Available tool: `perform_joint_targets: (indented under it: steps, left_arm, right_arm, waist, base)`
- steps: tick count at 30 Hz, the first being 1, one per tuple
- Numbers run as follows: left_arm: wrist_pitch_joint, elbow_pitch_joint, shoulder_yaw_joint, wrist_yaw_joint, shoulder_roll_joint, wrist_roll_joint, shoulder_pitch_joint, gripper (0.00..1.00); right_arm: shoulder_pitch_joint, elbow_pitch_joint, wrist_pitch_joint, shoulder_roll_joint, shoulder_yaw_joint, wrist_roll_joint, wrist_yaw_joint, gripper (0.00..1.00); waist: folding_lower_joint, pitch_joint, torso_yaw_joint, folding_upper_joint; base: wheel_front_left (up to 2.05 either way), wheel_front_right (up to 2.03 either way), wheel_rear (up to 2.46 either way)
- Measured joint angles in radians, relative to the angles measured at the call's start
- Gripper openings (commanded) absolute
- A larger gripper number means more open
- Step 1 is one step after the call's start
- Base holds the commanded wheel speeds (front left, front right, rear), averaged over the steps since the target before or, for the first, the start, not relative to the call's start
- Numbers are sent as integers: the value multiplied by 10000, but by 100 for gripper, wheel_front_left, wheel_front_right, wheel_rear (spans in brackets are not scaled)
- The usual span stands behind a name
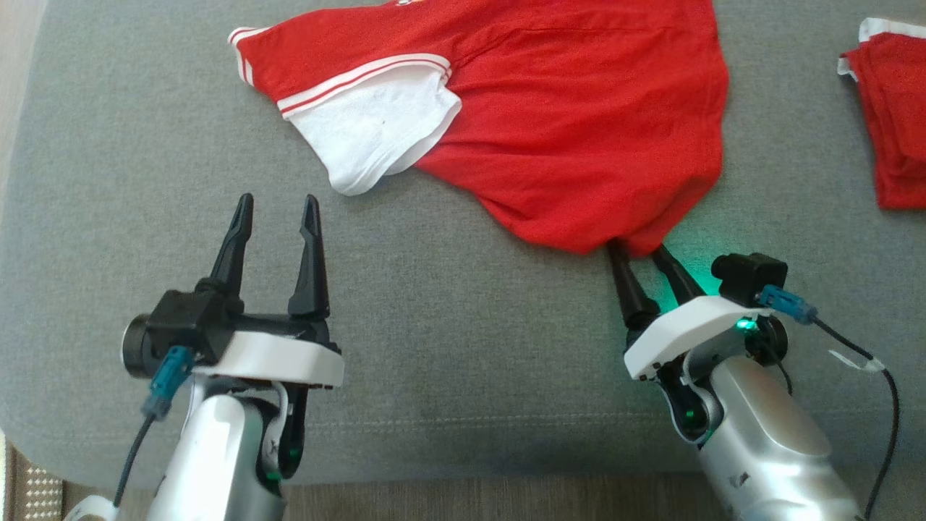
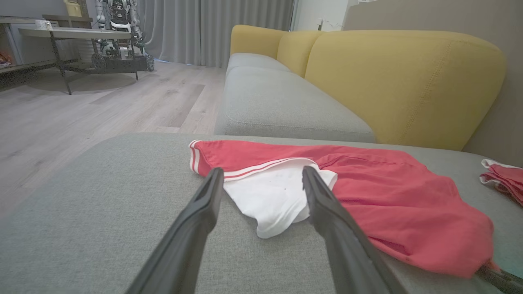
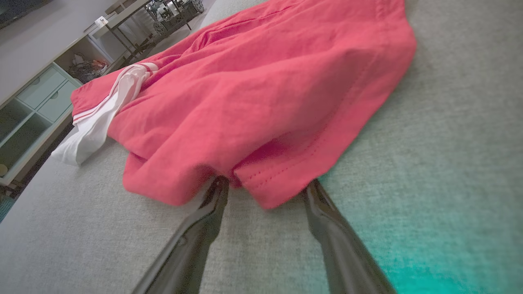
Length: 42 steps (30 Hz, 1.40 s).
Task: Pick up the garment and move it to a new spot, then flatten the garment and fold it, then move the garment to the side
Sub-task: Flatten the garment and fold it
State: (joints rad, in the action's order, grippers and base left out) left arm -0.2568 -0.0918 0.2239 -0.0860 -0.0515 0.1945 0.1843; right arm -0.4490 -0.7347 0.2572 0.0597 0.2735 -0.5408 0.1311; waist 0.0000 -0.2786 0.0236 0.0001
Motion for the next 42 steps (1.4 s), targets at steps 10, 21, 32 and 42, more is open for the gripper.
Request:
perform_joint_targets:
  steps: [10,21,32,42]
  left_arm:
    - [0,-136,0,-31,29,-180,16,100]
    - [2,-2815,196,21,-341,-1141,601,100]
    - [25,-5402,224,-178,-614,-1515,2421,100]
    - [-23,-6433,284,360,-529,-1306,3387,0]
  right_arm:
    - [-120,-144,25,-15,-221,230,0,0]
    - [360,853,19,-19,-2495,1985,0,0]
    - [401,1241,10,-40,-2422,1916,0,0]
    - [380,1325,10,-42,-2378,1866,0,0]
  waist:
    - [0,-102,-202,0]
    - [0,-414,-1091,0]
    - [0,-794,-1585,0]
    - [0,-875,-1568,0]
  base:
    - [0,0,0]
    - [0,0,0]
    - [0,0,0]
    - [0,0,0]
